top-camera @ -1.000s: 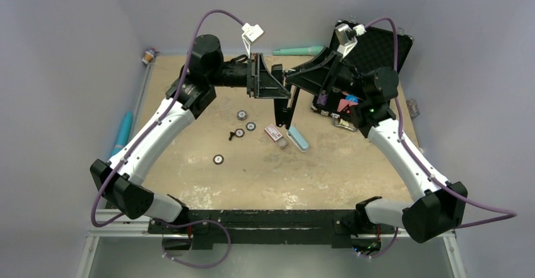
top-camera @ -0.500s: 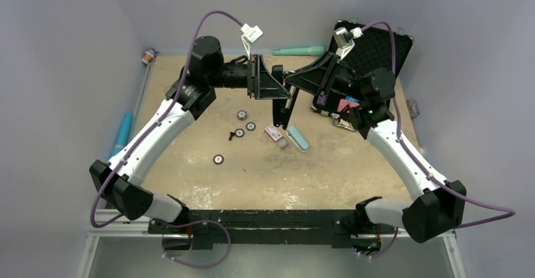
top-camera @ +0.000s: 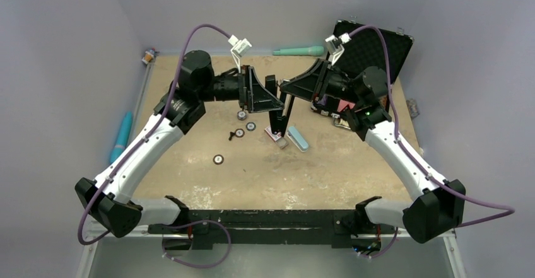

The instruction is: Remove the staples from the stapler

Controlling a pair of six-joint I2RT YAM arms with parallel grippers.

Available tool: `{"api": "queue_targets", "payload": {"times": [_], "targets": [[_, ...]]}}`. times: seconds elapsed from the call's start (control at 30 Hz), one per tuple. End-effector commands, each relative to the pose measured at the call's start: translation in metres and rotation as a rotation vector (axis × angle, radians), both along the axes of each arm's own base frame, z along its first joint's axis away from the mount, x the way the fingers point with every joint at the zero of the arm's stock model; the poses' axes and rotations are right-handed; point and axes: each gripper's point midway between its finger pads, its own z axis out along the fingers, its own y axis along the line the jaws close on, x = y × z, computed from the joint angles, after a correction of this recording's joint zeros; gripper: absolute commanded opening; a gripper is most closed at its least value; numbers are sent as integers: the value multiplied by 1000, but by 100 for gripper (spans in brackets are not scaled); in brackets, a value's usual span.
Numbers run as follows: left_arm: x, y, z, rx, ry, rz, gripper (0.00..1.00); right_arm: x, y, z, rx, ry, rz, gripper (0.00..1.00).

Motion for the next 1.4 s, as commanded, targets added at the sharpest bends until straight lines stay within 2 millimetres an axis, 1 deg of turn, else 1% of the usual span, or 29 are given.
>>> {"api": "queue_targets", "payload": {"times": [0.0,0.03,0.07,0.17,0.23,0.3,0.37,0.4,0.47,0.67,0.7,0.77,0.9,1.0,1.03,1.1,1.27,1.3,1.37], "targets": [[-5,13,17,-29,-96,40,85,2,-5,9,28,-26,-43,0],[-4,16,18,-27,-101,50,92,3,-5,8,34,-20,-42,0],[-2,19,19,-23,-105,64,94,4,-5,8,40,-16,-44,0],[4,35,20,3,-111,129,95,11,-4,7,41,-12,-62,0],[14,51,17,41,-100,212,95,15,-3,3,32,-2,-74,0],[26,69,8,89,-85,299,94,20,-2,-3,30,18,-86,0],[34,84,-5,150,-64,370,91,26,-1,-15,22,56,-93,0],[37,91,-15,187,-41,399,90,30,0,-23,13,83,-97,0],[39,98,-26,230,-17,424,86,40,2,-43,-18,152,-114,0],[38,105,-54,284,42,450,81,64,11,-122,-189,373,-163,0],[38,106,-60,297,51,461,80,67,13,-134,-221,394,-178,0],[40,109,-71,315,69,471,78,69,16,-149,-274,432,-199,0],[49,109,-97,320,133,488,71,71,22,-173,-345,497,-214,0],[59,109,-116,324,203,516,62,72,26,-191,-383,548,-202,0],[62,108,-120,321,216,521,60,73,28,-194,-392,552,-199,0],[69,105,-127,303,234,532,58,71,31,-206,-432,586,-178,0],[88,100,-158,306,309,565,51,68,46,-228,-514,612,-108,0],[93,100,-164,311,327,575,47,68,47,-231,-524,613,-103,0],[104,98,-177,322,385,599,27,67,50,-239,-545,621,-92,0]]}}
